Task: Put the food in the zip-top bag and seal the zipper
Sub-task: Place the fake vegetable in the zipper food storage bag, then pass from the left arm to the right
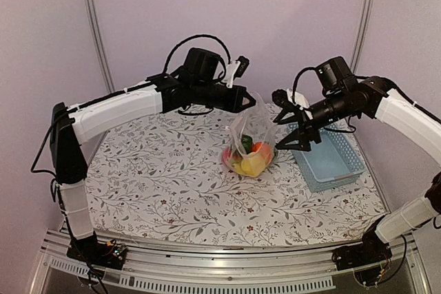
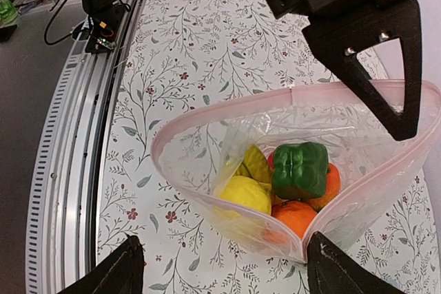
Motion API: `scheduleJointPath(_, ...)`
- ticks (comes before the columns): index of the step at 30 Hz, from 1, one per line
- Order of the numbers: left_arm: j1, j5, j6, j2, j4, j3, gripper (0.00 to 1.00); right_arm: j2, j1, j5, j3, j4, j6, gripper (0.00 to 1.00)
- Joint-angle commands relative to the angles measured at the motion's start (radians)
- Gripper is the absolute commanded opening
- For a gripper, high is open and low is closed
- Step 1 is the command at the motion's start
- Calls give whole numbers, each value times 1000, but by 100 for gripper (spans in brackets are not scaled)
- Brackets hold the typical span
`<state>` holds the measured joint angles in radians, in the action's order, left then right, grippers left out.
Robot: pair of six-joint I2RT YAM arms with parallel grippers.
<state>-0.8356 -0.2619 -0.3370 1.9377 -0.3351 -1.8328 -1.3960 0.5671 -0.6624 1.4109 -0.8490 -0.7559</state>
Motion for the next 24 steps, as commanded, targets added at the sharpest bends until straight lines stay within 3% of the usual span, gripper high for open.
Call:
scheduleJointPath(1, 13, -5, 7, 11, 27, 0, 0, 19, 72, 160, 34, -39, -42, 80)
scheduleJointPath(15, 18, 35, -24, -9, 33, 34, 0, 35, 145, 220, 156, -69, -12, 78)
scheduleJointPath(24, 16, 84, -88, -11, 25, 29, 0, -85, 287, 412, 168, -47, -17, 71)
